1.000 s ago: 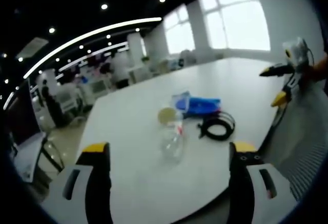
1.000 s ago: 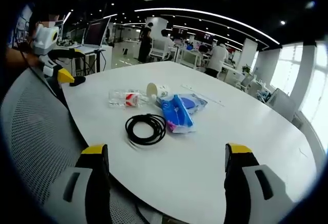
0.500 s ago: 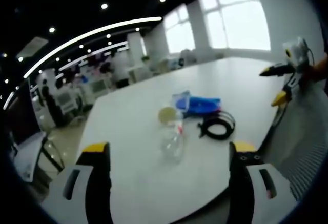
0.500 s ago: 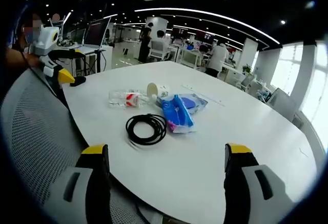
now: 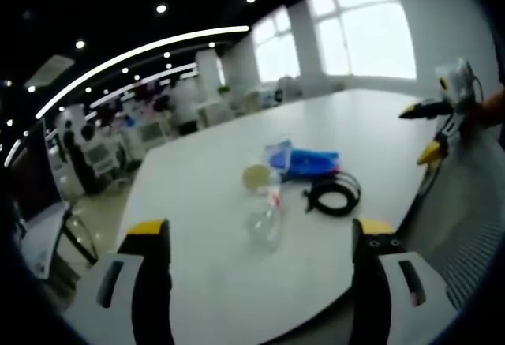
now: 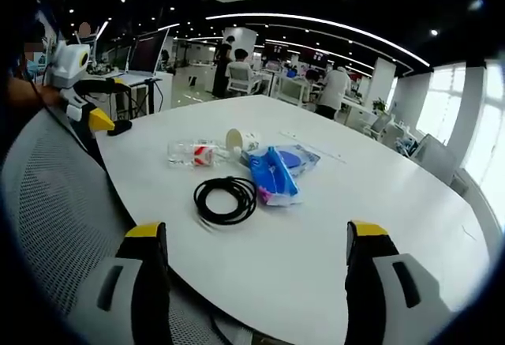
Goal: Arrange the tabletop items into an orderly group along one side of the table until the central work area is clear of visible clutter.
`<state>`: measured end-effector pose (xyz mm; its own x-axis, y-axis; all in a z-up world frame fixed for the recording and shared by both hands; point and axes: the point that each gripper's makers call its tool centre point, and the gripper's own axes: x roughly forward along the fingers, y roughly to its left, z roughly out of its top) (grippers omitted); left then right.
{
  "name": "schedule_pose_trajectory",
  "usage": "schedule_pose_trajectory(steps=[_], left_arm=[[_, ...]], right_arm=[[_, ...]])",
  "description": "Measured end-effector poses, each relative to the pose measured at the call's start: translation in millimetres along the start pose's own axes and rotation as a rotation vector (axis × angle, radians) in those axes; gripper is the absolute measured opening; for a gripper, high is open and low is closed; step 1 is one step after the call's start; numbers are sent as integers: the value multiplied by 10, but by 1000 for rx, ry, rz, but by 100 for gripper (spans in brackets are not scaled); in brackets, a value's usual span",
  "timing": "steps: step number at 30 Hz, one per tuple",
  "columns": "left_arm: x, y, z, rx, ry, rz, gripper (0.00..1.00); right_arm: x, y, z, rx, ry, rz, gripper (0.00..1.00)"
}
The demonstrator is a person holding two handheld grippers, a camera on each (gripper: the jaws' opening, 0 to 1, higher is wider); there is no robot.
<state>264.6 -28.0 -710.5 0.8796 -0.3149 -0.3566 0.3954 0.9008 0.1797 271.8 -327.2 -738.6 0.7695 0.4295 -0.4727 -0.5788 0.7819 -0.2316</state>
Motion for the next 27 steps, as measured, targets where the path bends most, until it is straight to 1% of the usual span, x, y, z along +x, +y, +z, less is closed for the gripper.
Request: schedule_pose_trajectory(steps=[19, 21, 24, 27], left_arm=[[14, 12, -36, 5, 14, -5, 90], [17, 15, -45, 5, 18, -6, 90], [32, -18, -90, 4, 39, -25, 92], [30, -27, -90, 0, 42, -28, 92]], right_arm=[[0, -1, 1, 0, 3, 2, 94], [0, 1, 1, 0, 3, 3, 94], [0, 3, -1, -2, 5, 5, 94], [0, 9, -4, -6, 7, 7, 94]])
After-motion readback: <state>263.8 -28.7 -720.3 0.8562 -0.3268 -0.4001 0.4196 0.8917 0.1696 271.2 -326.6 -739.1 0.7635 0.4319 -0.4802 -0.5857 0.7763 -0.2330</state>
